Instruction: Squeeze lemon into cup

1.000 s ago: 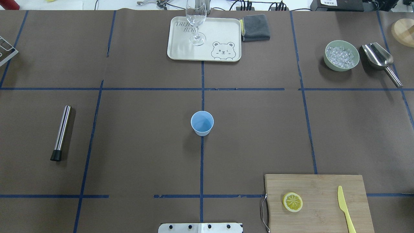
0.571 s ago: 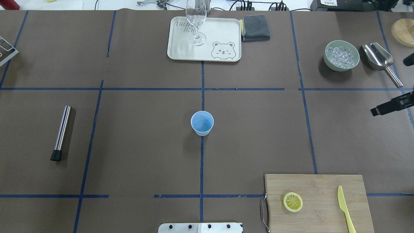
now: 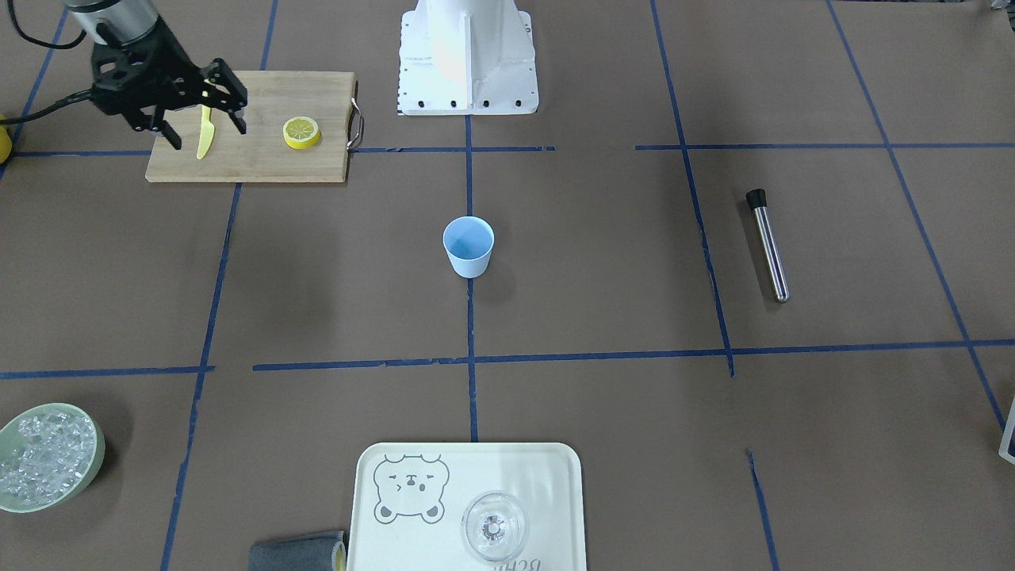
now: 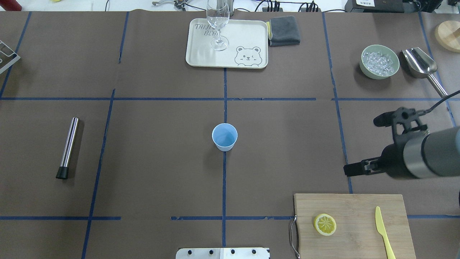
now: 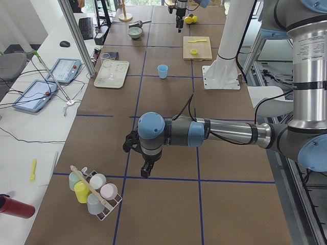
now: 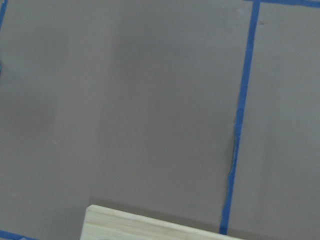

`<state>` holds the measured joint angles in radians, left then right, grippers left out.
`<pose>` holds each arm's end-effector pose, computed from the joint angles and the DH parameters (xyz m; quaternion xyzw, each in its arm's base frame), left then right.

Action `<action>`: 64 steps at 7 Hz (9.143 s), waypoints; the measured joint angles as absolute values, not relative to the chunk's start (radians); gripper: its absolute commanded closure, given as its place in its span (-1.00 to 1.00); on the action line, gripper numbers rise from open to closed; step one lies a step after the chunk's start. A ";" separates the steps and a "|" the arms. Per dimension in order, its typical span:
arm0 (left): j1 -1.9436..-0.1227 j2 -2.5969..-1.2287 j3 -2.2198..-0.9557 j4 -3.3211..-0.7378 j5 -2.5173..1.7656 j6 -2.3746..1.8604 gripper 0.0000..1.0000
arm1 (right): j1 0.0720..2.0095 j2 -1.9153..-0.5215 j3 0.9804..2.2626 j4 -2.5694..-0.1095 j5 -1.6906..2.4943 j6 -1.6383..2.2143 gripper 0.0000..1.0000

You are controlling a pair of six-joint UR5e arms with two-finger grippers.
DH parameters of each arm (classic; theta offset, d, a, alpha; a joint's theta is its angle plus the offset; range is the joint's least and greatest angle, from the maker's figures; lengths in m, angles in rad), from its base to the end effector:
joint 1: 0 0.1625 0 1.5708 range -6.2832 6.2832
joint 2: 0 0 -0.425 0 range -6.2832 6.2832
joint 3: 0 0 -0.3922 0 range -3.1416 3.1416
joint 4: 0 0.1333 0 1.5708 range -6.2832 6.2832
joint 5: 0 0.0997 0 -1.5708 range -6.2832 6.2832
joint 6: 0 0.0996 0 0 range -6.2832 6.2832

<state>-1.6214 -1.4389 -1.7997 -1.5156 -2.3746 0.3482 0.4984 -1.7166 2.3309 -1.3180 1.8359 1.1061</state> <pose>-0.0836 -0.4333 0.6107 0.0963 0.3795 0.1445 0.9087 -0.2971 -0.2837 0.3431 0.0866 -0.4246 -0.0404 0.9003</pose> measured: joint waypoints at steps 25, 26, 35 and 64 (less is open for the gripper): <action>-1.623 -1.439 -1.841 -1.513 -2.375 0.348 -1.00 | 0.001 -1.667 2.170 -1.318 1.347 1.450 -0.08; -1.623 -1.440 -1.842 -1.513 -2.375 0.348 -1.00 | 0.001 -1.667 2.171 -1.317 1.348 1.450 0.11; -1.623 -1.448 -1.842 -1.514 -2.373 0.348 -1.00 | 0.014 -1.656 2.282 -1.329 1.354 1.449 0.29; -1.572 -1.475 -1.877 -1.589 -2.430 0.348 -1.00 | 1.070 -1.188 1.839 -1.750 2.126 0.347 -1.00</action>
<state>-1.5725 -1.4755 -1.8770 -1.5895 -2.4302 0.3482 1.0701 -1.1876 1.8389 -1.7498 2.1257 0.3470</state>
